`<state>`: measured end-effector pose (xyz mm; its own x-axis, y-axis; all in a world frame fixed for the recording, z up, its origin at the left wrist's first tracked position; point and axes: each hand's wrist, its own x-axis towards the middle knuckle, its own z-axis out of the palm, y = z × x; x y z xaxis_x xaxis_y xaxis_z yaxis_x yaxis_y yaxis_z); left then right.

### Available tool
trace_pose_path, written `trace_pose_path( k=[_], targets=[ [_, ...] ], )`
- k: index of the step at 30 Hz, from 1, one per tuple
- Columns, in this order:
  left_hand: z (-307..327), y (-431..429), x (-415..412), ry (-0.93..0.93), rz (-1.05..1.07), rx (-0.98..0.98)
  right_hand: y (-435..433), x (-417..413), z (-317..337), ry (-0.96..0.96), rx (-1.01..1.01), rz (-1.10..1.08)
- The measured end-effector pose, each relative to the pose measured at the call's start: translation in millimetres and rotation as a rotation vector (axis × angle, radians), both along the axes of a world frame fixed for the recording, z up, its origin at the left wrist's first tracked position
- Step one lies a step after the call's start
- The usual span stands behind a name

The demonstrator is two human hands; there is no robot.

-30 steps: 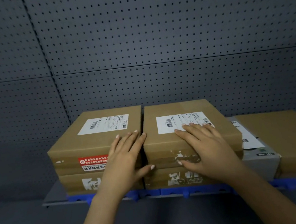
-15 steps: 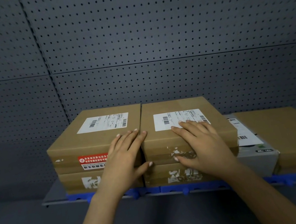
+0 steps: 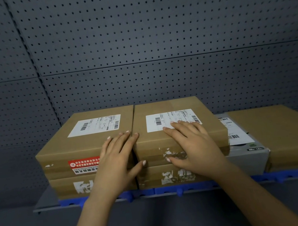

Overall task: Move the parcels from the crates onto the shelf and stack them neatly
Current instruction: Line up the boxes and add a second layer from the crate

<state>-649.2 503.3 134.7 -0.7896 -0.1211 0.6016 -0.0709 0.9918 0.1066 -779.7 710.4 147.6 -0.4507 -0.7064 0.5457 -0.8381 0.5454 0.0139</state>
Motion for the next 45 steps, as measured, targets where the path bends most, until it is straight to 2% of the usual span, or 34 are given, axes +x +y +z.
trace_pose_path(
  k=[13,21,31,39,45],
  targets=[
    [2.6,3.0,1.4,-0.04,0.019,0.001,2.7,-1.5,1.1,0.005,0.025,0.007],
    [1.1,13.8,-3.4,0.011,-0.002,-0.008,12.0,-4.3,5.7,-0.026,0.043,0.045],
    [2.0,47.9,-13.1,0.053,-0.165,0.042,40.7,-3.0,3.7,-0.029,0.023,0.007],
    [9.7,74.2,-24.6,-0.053,-0.354,0.096,50.4,0.1,-6.7,-0.025,-0.028,-0.027],
    [21.2,91.2,-36.1,-0.11,-0.429,0.065,65.3,-8.2,-6.1,-0.026,-0.043,-0.108]
  ],
)
